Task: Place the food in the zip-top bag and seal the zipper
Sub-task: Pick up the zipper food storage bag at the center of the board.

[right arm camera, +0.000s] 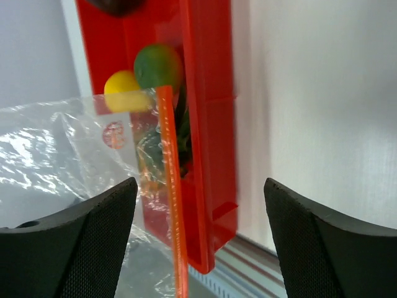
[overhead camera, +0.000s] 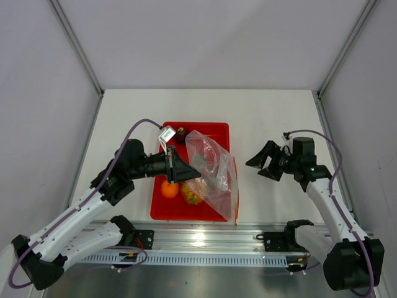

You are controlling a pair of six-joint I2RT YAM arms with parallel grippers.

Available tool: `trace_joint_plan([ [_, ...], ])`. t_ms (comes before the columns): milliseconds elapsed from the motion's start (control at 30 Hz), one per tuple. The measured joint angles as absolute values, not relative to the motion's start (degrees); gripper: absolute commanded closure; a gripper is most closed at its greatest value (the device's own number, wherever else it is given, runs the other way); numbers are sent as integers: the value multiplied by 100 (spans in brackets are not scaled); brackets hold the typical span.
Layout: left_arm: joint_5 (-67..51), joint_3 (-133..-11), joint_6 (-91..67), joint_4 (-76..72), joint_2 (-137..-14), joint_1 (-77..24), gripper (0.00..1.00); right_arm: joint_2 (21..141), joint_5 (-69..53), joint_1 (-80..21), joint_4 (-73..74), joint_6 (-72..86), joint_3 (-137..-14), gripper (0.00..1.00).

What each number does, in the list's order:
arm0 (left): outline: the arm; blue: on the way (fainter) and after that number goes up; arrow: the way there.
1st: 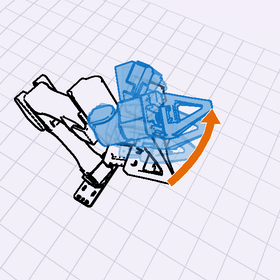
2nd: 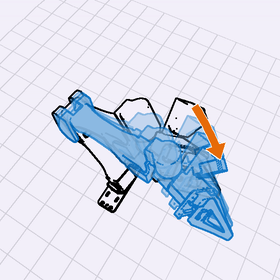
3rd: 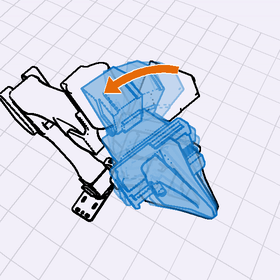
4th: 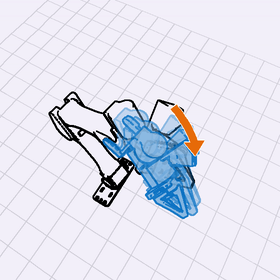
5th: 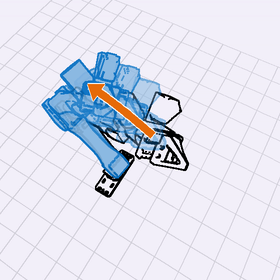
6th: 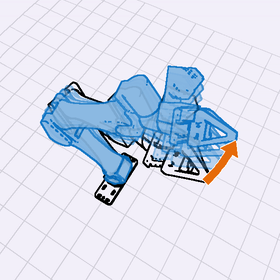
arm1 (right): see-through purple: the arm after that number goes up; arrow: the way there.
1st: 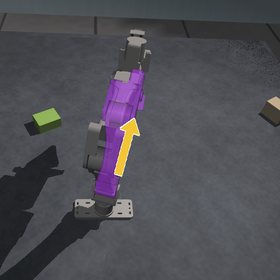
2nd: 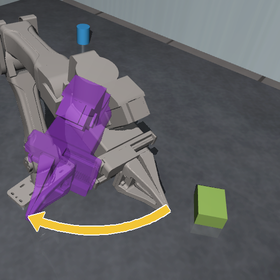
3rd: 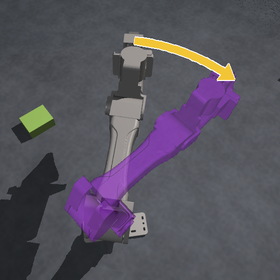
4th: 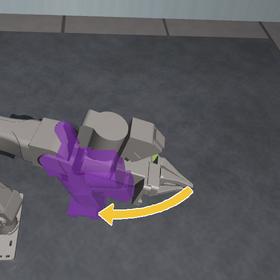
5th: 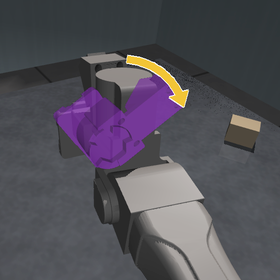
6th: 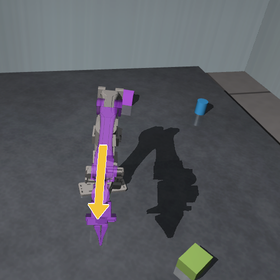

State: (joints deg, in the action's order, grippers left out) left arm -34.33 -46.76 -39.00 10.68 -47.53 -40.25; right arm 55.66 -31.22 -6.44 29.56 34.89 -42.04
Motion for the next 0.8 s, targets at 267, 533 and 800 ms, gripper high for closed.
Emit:
trace_joint_plan([
  [267,-4042,-4812,-3994,685,-4504,-3946,99,5559,-4633,-624,1308,4193,-3188,28],
  [533,-4388,-4757,-4359,45,-4595,-3933,100,5498,-5260,-690,-106,5002,-2731,37],
  [800,-4434,-4692,-4499,-185,-4670,-3933,99,5256,-5605,-729,-1262,5990,-2322,46],
])
